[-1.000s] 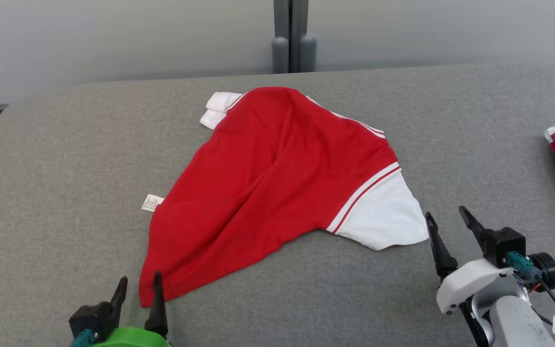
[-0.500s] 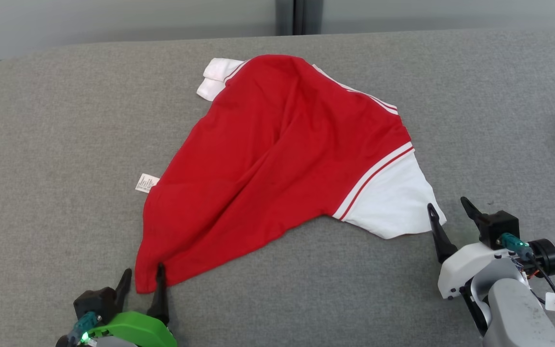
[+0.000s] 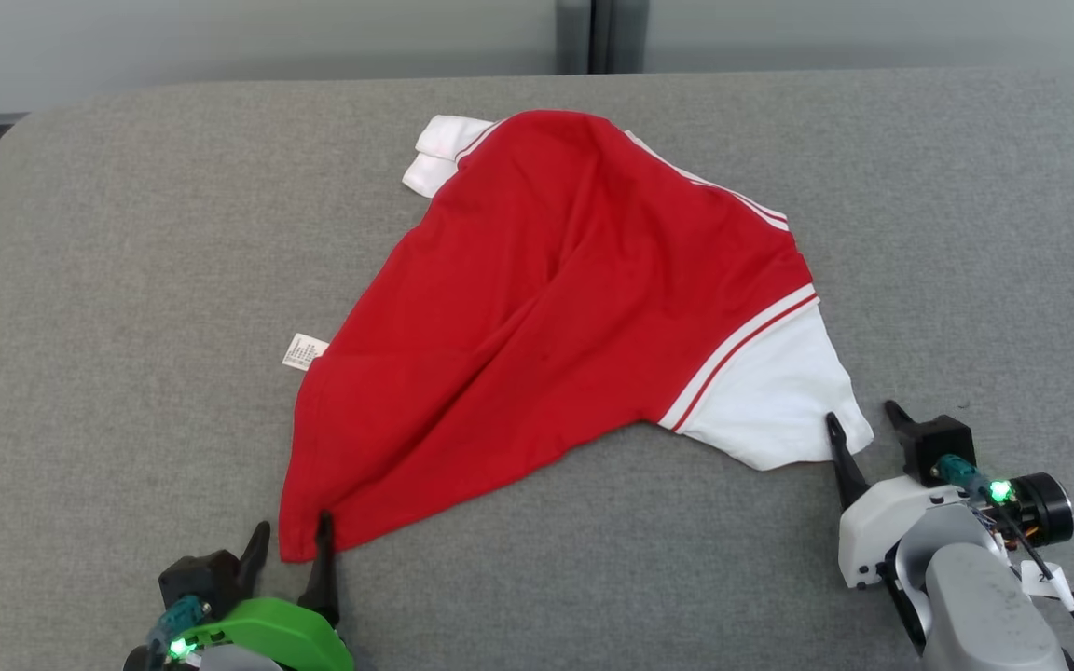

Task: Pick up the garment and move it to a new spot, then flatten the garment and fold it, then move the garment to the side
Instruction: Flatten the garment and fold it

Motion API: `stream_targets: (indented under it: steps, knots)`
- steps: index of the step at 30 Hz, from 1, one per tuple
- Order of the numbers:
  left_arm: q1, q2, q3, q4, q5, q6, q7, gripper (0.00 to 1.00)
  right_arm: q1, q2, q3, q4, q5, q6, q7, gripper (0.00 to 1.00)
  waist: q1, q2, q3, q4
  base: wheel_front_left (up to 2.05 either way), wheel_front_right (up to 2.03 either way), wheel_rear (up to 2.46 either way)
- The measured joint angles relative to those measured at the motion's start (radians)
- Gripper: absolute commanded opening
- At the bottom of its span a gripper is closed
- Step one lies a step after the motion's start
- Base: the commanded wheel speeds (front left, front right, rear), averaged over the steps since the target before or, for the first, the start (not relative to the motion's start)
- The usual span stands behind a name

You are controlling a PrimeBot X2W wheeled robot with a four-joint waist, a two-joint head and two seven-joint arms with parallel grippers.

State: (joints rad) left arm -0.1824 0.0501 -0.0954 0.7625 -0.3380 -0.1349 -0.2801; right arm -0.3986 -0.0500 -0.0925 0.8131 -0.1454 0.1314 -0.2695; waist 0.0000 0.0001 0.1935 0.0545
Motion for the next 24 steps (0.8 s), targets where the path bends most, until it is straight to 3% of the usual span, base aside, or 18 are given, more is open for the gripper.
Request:
stream_targets:
  steps: [1,3,4,5,12,16,18,24]
  knots:
    - [-0.004,0.001,-0.008,0.013,-0.01,0.0,-0.001,0.93,0.003,0.0,0.006,0.007,-0.004,0.0,0.0,0.0,0.0,0.0,-0.005,0.001,0.0,0.0,0.0]
    - [-0.007,0.002,-0.017,0.027,-0.022,0.0,-0.003,0.31,0.009,0.001,0.014,0.013,-0.001,0.0,0.0,0.0,0.0,0.0,-0.013,0.001,0.0,0.0,0.0]
    - [-0.007,0.002,-0.023,0.035,-0.026,0.0,-0.003,0.08,0.015,0.001,0.018,0.015,0.002,0.0,0.0,0.0,0.0,0.0,-0.018,0.001,0.0,0.0,0.0]
    - [-0.007,0.002,-0.027,0.04,-0.031,0.0,-0.003,0.0,0.019,0.001,0.02,0.013,0.007,0.0,0.0,0.0,0.0,0.0,-0.022,0.001,0.0,0.0,0.0]
    - [0.007,0.013,-0.078,0.042,-0.094,0.003,0.006,0.0,0.08,0.002,0.03,-0.128,0.07,0.0,0.005,0.0,0.0,0.0,-0.06,-0.001,0.0,0.0,0.0]
    - [0.038,0.035,-0.119,-0.063,-0.119,0.003,0.016,0.0,0.113,0.001,0.016,-0.253,0.12,0.0,0.005,0.0,0.0,0.0,-0.089,0.001,0.0,0.0,0.0]
    - [0.037,0.065,-0.168,-0.13,-0.121,0.003,0.016,0.0,0.121,0.002,0.011,-0.336,0.138,0.0,0.006,0.0,0.0,0.0,-0.104,0.003,0.0,0.0,0.0]
    - [-0.058,0.184,-0.189,-0.354,-0.211,0.003,0.016,0.0,0.074,-0.03,0.019,-0.557,0.231,0.0,0.006,0.0,0.0,0.0,-0.142,-0.002,0.0,0.0,0.0]
